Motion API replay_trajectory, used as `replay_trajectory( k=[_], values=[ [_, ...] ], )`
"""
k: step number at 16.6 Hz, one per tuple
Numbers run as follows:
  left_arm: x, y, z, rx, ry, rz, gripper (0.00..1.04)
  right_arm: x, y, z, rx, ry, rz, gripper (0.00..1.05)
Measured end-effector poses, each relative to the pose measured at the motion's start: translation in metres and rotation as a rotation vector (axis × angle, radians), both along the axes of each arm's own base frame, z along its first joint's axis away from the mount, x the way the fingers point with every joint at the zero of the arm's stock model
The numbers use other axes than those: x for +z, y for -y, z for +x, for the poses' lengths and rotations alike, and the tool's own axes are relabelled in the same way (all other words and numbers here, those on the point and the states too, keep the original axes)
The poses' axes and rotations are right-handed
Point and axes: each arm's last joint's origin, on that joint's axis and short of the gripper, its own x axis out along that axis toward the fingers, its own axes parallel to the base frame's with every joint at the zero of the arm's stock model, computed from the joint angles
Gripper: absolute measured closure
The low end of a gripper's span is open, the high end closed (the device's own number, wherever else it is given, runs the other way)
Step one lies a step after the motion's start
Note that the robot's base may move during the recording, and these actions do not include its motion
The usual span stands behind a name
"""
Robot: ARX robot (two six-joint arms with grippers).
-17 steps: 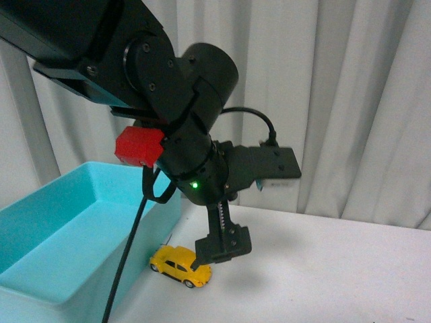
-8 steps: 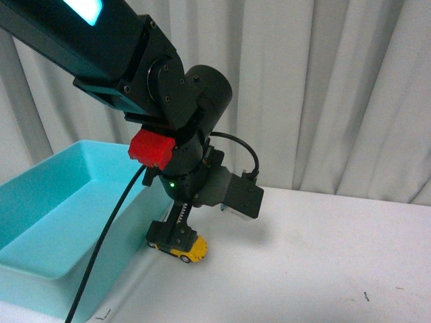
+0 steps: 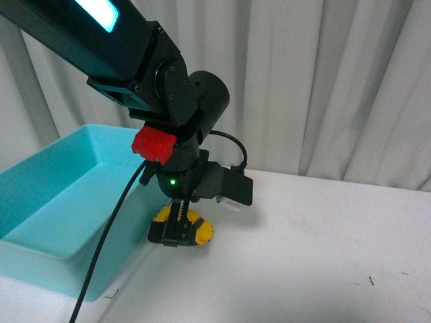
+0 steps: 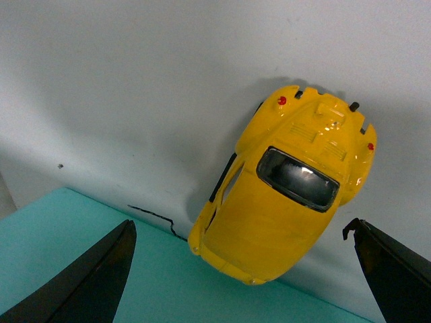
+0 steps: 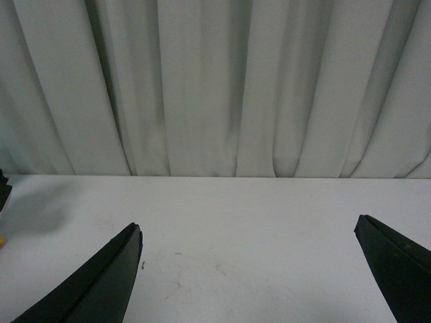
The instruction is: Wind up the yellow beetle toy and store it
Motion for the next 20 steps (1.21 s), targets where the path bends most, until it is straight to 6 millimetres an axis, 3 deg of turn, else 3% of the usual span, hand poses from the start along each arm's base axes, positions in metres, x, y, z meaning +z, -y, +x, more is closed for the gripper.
replay_trajectory(
  k=[7, 8, 11, 14, 17, 20],
  values=[
    [-0.016, -0.007, 0.006, -0.019, -0.029, -0.026, 0.07, 0.0, 0.0, 0.0, 0.0, 0.0, 0.0, 0.06],
    [-0.018, -0.006, 0.005, -0.036, -0.041, -0.027, 0.12, 0.0, 0.0, 0.0, 0.0, 0.0, 0.0, 0.06],
    [-0.022, -0.004, 0.003, -0.055, -0.073, -0.03, 0.44, 0.0, 0.0, 0.0, 0.0, 0.0, 0.0, 0.06],
    [-0.018, -0.006, 0.005, -0.008, -0.068, -0.029, 0.61, 0.0, 0.0, 0.0, 0.0, 0.0, 0.0, 0.06],
    [-0.017, -0.003, 0.003, -0.02, -0.092, -0.035, 0.64, 0.0, 0.0, 0.0, 0.0, 0.0, 0.0, 0.06],
    [-0.01, 0.014, -0.008, -0.258, -0.177, -0.076, 0.64, 0.0, 0.0, 0.0, 0.0, 0.0, 0.0, 0.06]
  ],
)
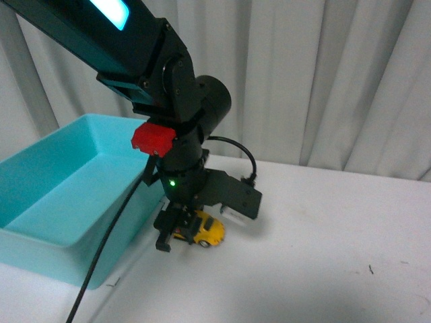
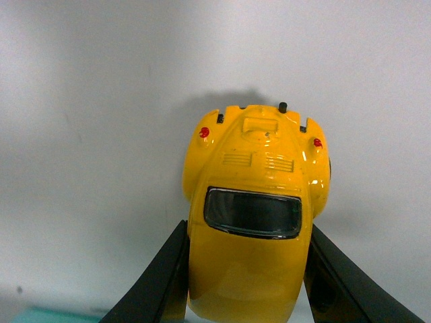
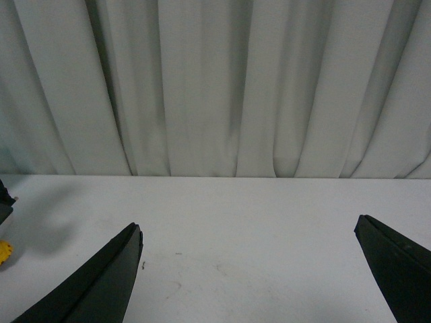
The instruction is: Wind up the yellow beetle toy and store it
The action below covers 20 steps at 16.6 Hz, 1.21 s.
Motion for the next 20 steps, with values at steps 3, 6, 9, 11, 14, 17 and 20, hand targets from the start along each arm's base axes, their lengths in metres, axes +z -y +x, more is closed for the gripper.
replay_trajectory(
  k=[3, 6, 9, 11, 14, 17, 20],
  values=[
    [0.045, 0.018, -0.012, -0.075, -0.002, -0.224, 0.64, 0.0, 0.0, 0.0, 0.0, 0.0, 0.0, 0.06],
    [0.116, -0.003, -0.013, 0.029, 0.12, -0.502, 0.64, 0.0, 0.0, 0.0, 0.0, 0.0, 0.0, 0.06],
    [0.164, -0.071, -0.003, 0.295, 0.265, -0.755, 0.64, 0.0, 0.0, 0.0, 0.0, 0.0, 0.0, 0.06],
    [0.164, -0.118, 0.0, 0.537, 0.326, -0.759, 0.64, 0.0, 0.0, 0.0, 0.0, 0.0, 0.0, 0.06],
    [0.135, -0.176, 0.0, 0.893, 0.365, -0.712, 0.64, 0.0, 0.0, 0.0, 0.0, 0.0, 0.0, 0.06],
    [0.098, -0.197, 0.001, 1.127, 0.396, -0.637, 0.64, 0.0, 0.0, 0.0, 0.0, 0.0, 0.0, 0.06],
    [0.059, -0.203, 0.002, 1.215, 0.387, -0.56, 0.64, 0.0, 0.0, 0.0, 0.0, 0.0, 0.0, 0.06]
  ],
)
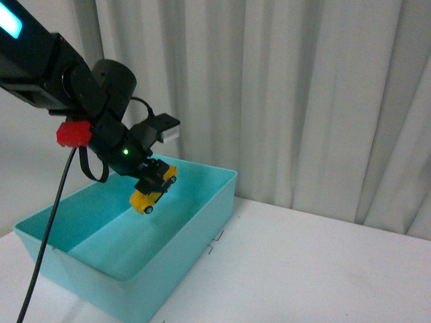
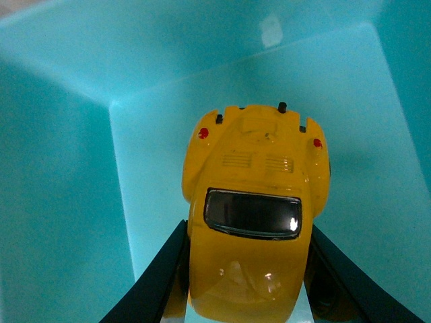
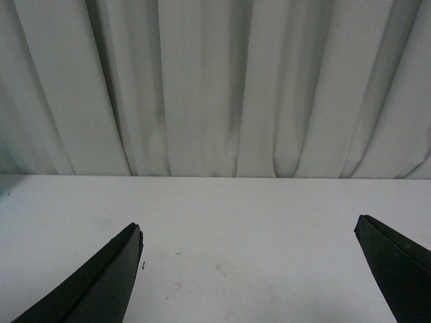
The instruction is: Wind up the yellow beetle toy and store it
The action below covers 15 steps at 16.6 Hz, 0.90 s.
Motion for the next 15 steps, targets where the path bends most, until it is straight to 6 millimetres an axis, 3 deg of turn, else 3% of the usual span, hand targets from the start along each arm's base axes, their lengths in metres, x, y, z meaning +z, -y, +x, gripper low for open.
replay_trajectory(
  k=[9, 10, 12, 15],
  values=[
    [-0.058, -0.018, -0.002, 0.074, -0.088, 0.127, 0.64, 0.0, 0.0, 0.0, 0.0, 0.0, 0.0, 0.06],
    [-0.058, -0.017, -0.002, 0.072, -0.095, 0.121, 0.58, 0.0, 0.0, 0.0, 0.0, 0.0, 0.0, 0.06],
    [-0.061, -0.01, -0.004, 0.055, -0.124, 0.052, 0.36, 0.0, 0.0, 0.0, 0.0, 0.0, 0.0, 0.06],
    [-0.06, -0.007, -0.004, 0.052, -0.118, 0.016, 0.27, 0.0, 0.0, 0.0, 0.0, 0.0, 0.0, 0.06]
  ],
)
